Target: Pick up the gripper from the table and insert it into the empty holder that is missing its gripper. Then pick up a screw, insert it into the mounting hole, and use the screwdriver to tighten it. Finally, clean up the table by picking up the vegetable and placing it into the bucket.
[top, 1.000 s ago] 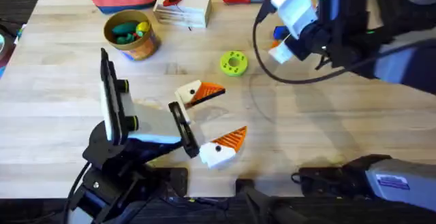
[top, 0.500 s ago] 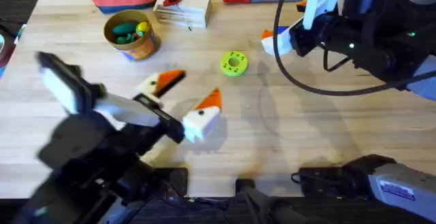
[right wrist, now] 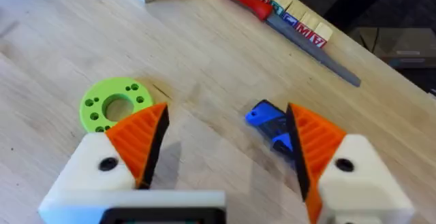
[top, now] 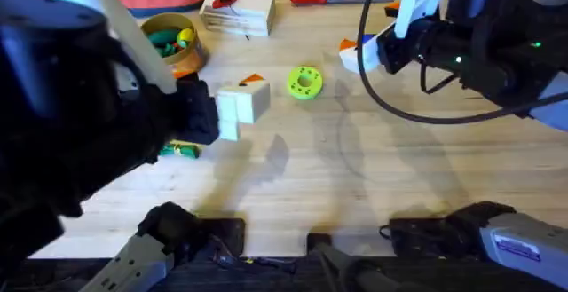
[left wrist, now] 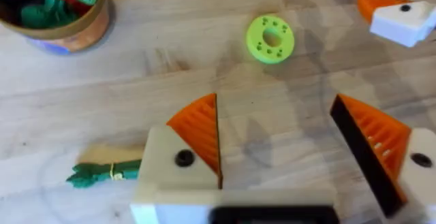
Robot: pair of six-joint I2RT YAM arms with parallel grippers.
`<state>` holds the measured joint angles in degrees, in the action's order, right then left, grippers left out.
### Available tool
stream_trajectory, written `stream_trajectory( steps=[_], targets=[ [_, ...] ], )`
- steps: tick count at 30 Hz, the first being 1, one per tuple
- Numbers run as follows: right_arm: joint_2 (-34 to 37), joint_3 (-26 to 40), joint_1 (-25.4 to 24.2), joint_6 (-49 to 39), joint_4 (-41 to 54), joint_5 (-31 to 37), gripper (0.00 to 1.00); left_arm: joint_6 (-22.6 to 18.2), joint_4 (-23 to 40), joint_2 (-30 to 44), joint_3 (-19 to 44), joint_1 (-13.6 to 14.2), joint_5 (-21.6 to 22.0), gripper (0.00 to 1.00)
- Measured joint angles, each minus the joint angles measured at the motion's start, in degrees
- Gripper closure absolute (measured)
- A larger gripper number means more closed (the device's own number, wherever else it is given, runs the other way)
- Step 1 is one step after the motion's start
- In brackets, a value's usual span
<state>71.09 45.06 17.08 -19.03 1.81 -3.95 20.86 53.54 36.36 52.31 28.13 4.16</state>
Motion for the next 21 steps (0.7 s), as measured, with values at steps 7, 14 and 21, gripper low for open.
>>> stream_trajectory(
  steps=[7, 14, 21],
  targets=[
    [0.0, 0.0, 0.0, 0.0, 0.0, 0.0, 0.01, 13.2, 11.7, 8.8, 0.0, -11.1, 2.1, 0.015],
    [0.0, 0.0, 0.0, 0.0, 0.0, 0.0, 0.008, 20.5, 16.9, 19.3, 0.0, -31.5, -0.5, 0.015],
    [0.0, 0.0, 0.0, 0.0, 0.0, 0.0, 0.008, 22.3, 16.2, 27.3, 0.0, -38.7, -1.5, 0.016]
  ],
)
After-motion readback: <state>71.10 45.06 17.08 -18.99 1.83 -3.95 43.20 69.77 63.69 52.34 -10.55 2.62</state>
